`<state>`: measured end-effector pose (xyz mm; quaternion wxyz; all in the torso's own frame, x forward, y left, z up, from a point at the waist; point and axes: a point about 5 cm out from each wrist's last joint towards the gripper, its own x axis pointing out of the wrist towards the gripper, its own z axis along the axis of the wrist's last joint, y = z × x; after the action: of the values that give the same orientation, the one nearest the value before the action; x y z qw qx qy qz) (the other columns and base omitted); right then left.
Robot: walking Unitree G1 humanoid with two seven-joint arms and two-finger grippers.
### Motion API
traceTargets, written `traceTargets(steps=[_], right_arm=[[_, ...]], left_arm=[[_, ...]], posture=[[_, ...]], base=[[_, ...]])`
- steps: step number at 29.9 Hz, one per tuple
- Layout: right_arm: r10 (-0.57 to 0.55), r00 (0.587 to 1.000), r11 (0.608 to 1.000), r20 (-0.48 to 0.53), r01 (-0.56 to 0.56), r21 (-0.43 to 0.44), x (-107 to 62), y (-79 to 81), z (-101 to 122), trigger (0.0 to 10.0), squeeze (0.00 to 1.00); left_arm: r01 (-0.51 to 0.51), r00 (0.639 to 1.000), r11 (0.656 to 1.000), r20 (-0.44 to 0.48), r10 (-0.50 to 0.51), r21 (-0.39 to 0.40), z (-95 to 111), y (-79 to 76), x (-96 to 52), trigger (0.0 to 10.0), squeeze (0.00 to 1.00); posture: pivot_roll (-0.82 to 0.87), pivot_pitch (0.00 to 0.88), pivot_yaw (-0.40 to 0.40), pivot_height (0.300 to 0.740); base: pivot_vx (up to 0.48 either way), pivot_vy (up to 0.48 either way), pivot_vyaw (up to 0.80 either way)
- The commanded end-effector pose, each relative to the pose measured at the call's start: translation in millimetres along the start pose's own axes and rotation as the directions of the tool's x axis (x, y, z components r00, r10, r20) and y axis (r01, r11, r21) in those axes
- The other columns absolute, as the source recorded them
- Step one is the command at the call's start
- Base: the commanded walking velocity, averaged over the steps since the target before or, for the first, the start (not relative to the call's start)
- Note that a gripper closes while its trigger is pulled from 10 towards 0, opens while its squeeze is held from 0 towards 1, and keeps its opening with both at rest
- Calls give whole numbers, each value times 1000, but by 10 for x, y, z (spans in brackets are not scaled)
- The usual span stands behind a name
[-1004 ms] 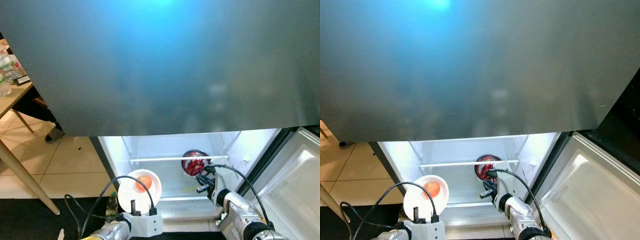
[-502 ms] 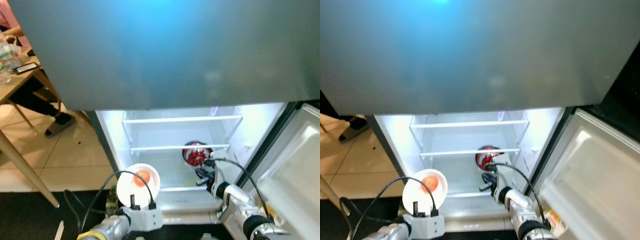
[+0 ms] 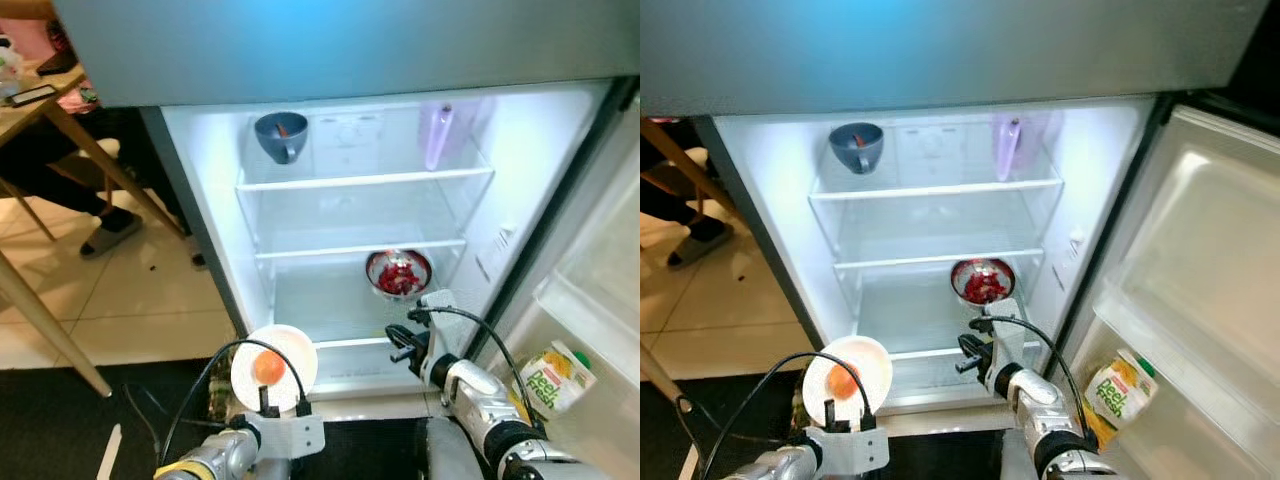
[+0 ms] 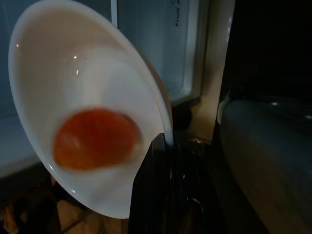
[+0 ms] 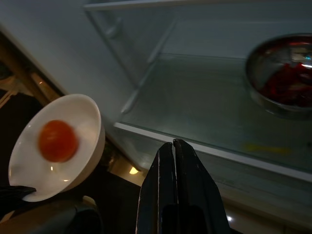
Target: Restocking fridge
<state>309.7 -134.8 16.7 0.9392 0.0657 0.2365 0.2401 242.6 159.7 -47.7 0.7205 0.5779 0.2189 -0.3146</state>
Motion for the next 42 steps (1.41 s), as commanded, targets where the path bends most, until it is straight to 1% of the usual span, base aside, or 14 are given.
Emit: traceTargets(steps=[1,11,13,20,23,26,28,29,31,32,34,35,38,42], right_arm=[[6,999,1000,35,-5,-22,37,14,130,10000,0],[34,998,999,55,-32,-41,64,81,152,10000,0],[76,995,995,66,-72,-68,97,165,177,10000,0],[101,989,992,111,-92,-86,117,219,265,10000,0],[131,979,988,155,-116,-106,111,277,328,10000,0],[140,976,986,165,-123,-112,105,297,337,10000,0],[160,969,981,189,-135,-137,84,338,380,10000,0],[160,969,981,189,-135,-137,84,338,380,10000,0],[148,962,982,228,-115,-152,20,308,454,10000,0],[148,962,982,228,-115,-152,20,308,454,10000,0],[124,957,984,264,-85,-157,-93,249,497,10000,0],[124,957,984,264,-85,-157,-93,249,497,10000,0],[100,954,985,283,-56,-161,-188,195,515,10000,0],[88,942,986,324,-37,-160,-273,201,552,10000,0]], left_arm=[[-43,999,999,9,43,-13,26,103,20,10000,0],[-88,995,996,35,89,-14,47,252,35,10000,0],[-131,989,991,65,131,2,62,418,41,10000,0],[-155,982,987,116,149,45,119,542,47,10000,0],[-180,973,981,160,168,65,187,683,53,10000,0],[-186,970,980,174,171,72,204,716,52,10000,0],[-206,963,975,197,186,86,238,848,50,10000,0],[-206,963,975,197,186,86,238,848,50,10000,0],[-229,956,965,215,198,126,274,1029,46,10000,0],[-229,956,965,215,198,126,274,1029,46,10000,0],[-254,949,954,232,213,161,331,1223,38,10000,0],[-254,949,954,232,213,161,331,1223,38,10000,0],[-281,940,943,247,234,176,414,1407,31,10000,0],[-295,936,940,251,247,172,441,1510,17,10000,0]], posture=[[-20,109,17,585],[-16,133,32,560],[-14,177,45,545],[-14,227,61,525],[-19,275,75,510],[-20,285,78,505],[-36,338,97,495],[-36,338,97,495],[-39,383,107,485],[-39,383,107,485],[-53,425,122,470],[-53,425,122,470],[-59,444,127,455],[-76,473,134,450]], base=[[0,0,0],[0,0,0],[0,0,0],[0,0,0],[0,0,0],[0,0,0],[0,0,0],[0,0,0],[0,0,0],[0,0,0],[0,0,0],[0,0,0],[0,0,0],[0,0,0]])
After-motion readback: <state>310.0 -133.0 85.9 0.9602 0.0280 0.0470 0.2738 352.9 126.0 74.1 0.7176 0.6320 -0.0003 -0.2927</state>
